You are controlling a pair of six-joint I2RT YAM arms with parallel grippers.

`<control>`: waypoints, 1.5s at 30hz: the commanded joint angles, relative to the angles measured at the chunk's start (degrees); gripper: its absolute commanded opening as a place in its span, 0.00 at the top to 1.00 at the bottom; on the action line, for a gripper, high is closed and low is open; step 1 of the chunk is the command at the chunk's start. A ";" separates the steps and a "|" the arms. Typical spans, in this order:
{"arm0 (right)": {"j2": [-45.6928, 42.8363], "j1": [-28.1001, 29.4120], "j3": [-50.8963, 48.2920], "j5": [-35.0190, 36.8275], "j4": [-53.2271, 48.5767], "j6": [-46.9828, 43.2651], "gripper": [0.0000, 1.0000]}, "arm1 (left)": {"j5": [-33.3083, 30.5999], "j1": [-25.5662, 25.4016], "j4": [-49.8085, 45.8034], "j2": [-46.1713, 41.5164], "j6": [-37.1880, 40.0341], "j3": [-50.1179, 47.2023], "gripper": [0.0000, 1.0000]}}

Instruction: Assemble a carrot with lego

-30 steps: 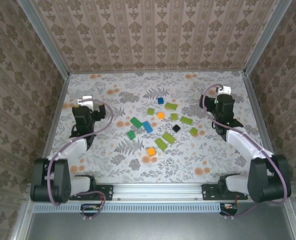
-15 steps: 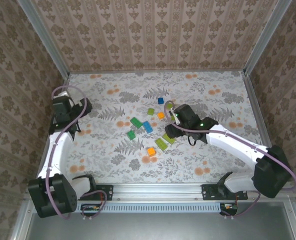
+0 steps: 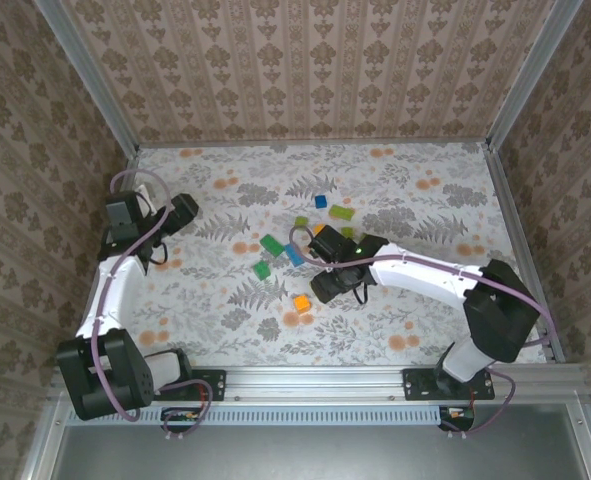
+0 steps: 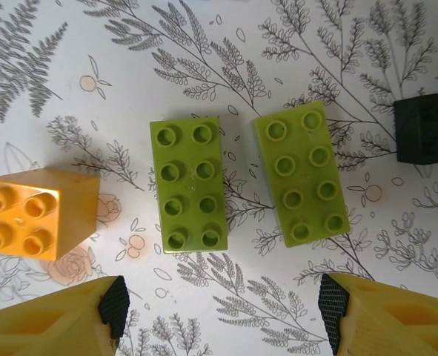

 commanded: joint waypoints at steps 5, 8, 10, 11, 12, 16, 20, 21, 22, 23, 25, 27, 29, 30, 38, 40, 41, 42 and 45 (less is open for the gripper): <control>4.87 0.89 2.63 -0.57 -0.54 0.38 0.31 | 2.92 1.61 -0.57 -2.36 1.38 -1.63 0.00; 6.41 1.12 3.52 -0.72 -0.10 -0.07 0.32 | 2.14 1.94 -0.36 -3.90 1.07 -2.44 0.00; 7.23 1.09 3.96 -0.68 0.22 -0.27 0.33 | 2.13 1.94 -1.36 -4.04 1.71 -1.83 0.00; 7.60 1.11 4.09 -0.69 0.27 -0.35 0.33 | 2.22 1.95 -1.60 -4.04 1.77 -1.72 0.00; 8.13 1.14 4.33 -0.72 0.38 -0.43 0.34 | 2.32 1.96 -1.60 -4.04 1.81 -1.63 0.00; 9.98 1.14 5.03 -1.07 0.93 -0.80 0.38 | 1.55 1.96 -1.53 -3.96 1.81 -1.96 0.00; 11.34 1.20 5.33 -1.31 1.06 -0.98 0.44 | 1.45 1.95 -1.69 -3.78 1.76 -1.72 0.00; 11.54 1.21 5.31 -1.37 1.20 -1.03 0.45 | 1.45 1.99 -1.69 -3.83 1.77 -1.77 0.00; 11.68 1.14 5.33 -1.44 1.28 -1.01 0.46 | 1.45 1.95 -1.69 -3.86 1.80 -1.72 0.00; 11.71 1.14 5.33 -1.47 1.32 -0.96 0.46 | 1.36 1.90 -1.74 -3.87 1.79 -1.72 0.00; 11.66 1.18 5.41 -1.51 1.34 -0.91 0.47 | 1.42 1.95 -1.48 -3.78 1.81 -1.81 0.00; 11.72 1.19 5.65 -1.48 1.28 -0.96 0.47 | 1.44 1.95 -1.43 -3.73 1.72 -1.82 0.00; 12.21 1.16 6.02 -1.55 1.24 -1.02 0.48 | 1.53 1.96 -1.34 -3.70 1.73 -1.95 0.00; 12.45 1.21 6.20 -1.56 1.24 -1.11 0.48 | 1.57 1.98 -1.34 -3.69 1.64 -1.93 0.00; 14.77 1.17 7.50 -2.01 1.41 -1.06 0.52 | 1.45 1.94 -1.20 -3.70 1.65 -1.91 0.00; 15.04 1.21 7.70 -2.01 1.39 -0.96 0.54 | 1.54 1.96 -1.14 -3.61 1.64 -1.91 0.00; 15.09 1.23 7.79 -2.13 1.40 -0.97 0.54 | 1.53 1.95 -1.15 -3.61 1.64 -1.94 0.00; 15.14 1.23 7.84 -2.09 1.36 -0.93 0.55 | 1.51 1.98 -1.09 -3.61 1.64 -1.85 0.00; 15.16 1.31 8.01 -2.09 1.41 -0.79 0.57 | 1.69 1.90 -1.00 -3.65 1.55 -1.90 0.00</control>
